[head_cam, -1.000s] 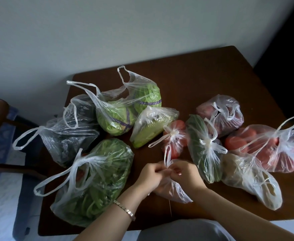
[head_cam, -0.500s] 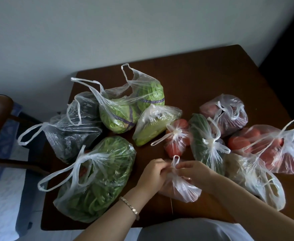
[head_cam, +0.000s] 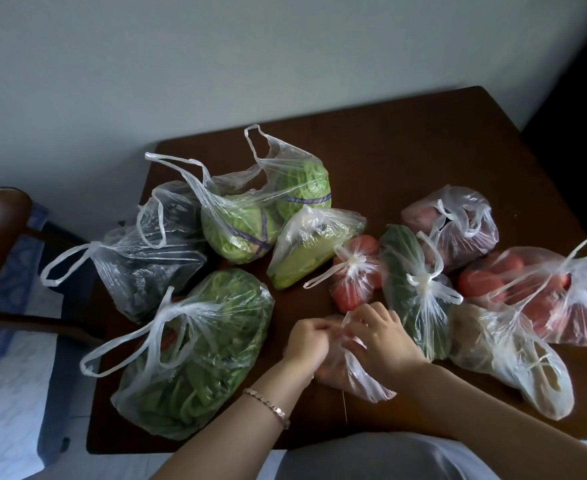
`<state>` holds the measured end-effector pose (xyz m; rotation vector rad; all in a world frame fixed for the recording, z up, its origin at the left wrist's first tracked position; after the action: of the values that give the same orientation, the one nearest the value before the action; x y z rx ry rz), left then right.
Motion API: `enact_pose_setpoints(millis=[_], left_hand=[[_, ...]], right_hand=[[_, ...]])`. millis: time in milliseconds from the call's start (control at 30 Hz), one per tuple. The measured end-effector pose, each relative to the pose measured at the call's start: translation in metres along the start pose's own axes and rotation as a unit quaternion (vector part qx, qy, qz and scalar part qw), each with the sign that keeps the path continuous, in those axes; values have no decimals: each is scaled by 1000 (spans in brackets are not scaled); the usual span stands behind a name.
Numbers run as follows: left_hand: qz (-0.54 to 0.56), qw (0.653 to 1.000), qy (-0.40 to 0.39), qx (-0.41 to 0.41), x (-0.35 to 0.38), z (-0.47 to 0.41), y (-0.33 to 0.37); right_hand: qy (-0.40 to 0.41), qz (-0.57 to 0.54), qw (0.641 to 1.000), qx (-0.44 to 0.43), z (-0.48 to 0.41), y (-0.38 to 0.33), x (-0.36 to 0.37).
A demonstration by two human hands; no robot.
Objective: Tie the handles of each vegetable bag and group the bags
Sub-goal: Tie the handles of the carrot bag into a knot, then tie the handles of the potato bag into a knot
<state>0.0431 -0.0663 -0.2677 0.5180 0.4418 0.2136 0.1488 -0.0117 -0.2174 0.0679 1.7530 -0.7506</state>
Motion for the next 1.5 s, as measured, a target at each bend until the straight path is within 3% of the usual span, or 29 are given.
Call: enact_pose_setpoints(millis=[167, 367, 467, 600, 733, 967, 1067, 1133, 1167, 1233, 1300, 1400, 1500], left_hand=[[-26, 996, 83, 36, -11, -3, 5], [-61, 994, 84, 32, -20, -8, 8], [-165, 983, 12, 77, -13, -7, 18], [-274, 950, -115, 94, -1, 1, 17], [-367, 907, -32, 206, -14, 1, 40], [-350, 917, -18, 189, -59, -18, 61], [-493, 851, 6, 181, -39, -9, 73], [-566, 790, 63, 227, -17, 10, 90], [-563, 777, 75, 271, 0, 24, 101], [-509, 773, 50, 374, 36, 55, 121], [-464, 778, -25, 422, 78, 82, 128], [-454, 789, -87, 405, 134, 95, 125], [-467, 791, -59, 390, 179, 89, 119]], right_hand=[[-7, -69, 996, -48, 6, -11, 2], [3, -63, 997, -52, 18, -8, 3], [-31, -44, 998, 18, 13, 7, 5], [-70, -235, 947, 207, 12, 30, 8], [5, -302, 911, 281, 6, 46, -7], [71, -238, 901, 355, 17, 74, -34], [63, -203, 913, 348, 21, 79, -48], [45, -171, 925, 336, 25, 81, -65], [40, -144, 933, 328, 30, 84, -78], [43, -84, 944, 317, 40, 94, -103], [41, -51, 942, 330, 62, 119, -124], [-17, -68, 917, 393, 101, 168, -132], [-123, -103, 895, 415, 129, 192, -127]])
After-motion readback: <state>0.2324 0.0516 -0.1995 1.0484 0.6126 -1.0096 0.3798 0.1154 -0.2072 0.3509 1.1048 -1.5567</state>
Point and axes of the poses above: each hand's wrist, its own z-axis away from the middle knuckle, its own x-axis out of the palm, y = z × x, the point moved 7 cm from there along -z, towards the middle knuckle, and after that the axes turned 11 degrees about -x, right-handed, at the moved point
